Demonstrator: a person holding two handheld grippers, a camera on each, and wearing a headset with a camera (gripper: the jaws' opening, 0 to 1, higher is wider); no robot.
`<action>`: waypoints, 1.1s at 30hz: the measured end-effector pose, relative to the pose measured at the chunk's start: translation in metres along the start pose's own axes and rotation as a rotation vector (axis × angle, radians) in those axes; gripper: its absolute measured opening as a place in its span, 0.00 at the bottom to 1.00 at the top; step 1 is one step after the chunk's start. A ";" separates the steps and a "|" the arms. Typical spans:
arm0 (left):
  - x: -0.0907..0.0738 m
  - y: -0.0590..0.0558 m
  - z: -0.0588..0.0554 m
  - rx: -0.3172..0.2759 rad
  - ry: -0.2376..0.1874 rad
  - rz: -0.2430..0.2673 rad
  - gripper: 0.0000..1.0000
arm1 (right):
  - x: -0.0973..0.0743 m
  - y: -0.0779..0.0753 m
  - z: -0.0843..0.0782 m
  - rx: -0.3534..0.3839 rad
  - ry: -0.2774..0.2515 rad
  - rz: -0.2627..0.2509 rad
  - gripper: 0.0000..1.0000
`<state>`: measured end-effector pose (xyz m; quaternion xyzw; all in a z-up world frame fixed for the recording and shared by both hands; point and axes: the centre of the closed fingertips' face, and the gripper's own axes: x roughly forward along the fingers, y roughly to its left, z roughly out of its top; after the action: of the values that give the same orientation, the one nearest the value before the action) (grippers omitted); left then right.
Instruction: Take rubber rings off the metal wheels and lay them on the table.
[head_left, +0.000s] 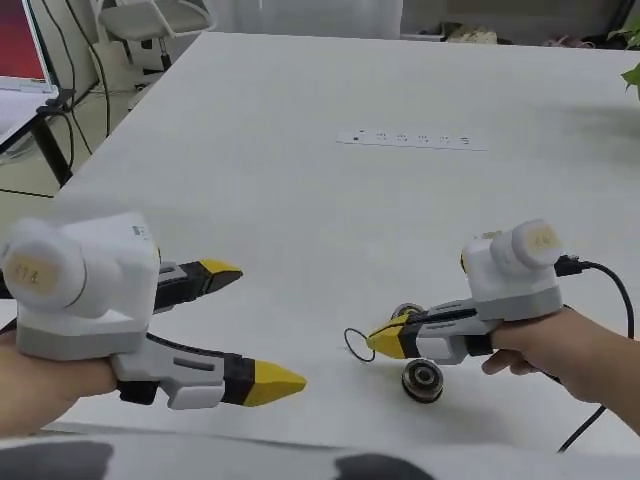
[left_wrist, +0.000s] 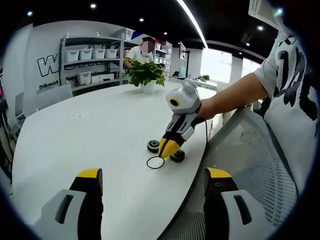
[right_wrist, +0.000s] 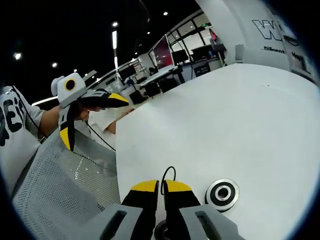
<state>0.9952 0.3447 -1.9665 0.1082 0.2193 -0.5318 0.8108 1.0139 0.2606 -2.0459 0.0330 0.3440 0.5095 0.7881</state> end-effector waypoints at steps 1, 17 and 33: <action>0.000 0.000 0.000 -0.002 0.000 -0.001 0.81 | 0.000 0.000 0.000 -0.002 0.001 -0.001 0.04; 0.002 0.000 0.001 0.001 0.005 -0.006 0.80 | -0.003 -0.006 -0.002 -0.031 0.006 -0.028 0.19; 0.004 -0.003 0.000 0.000 0.020 -0.017 0.79 | -0.012 -0.001 -0.002 -0.092 -0.002 -0.040 0.39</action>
<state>0.9941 0.3405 -1.9684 0.1115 0.2283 -0.5377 0.8040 1.0107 0.2490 -2.0420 -0.0096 0.3201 0.5087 0.7992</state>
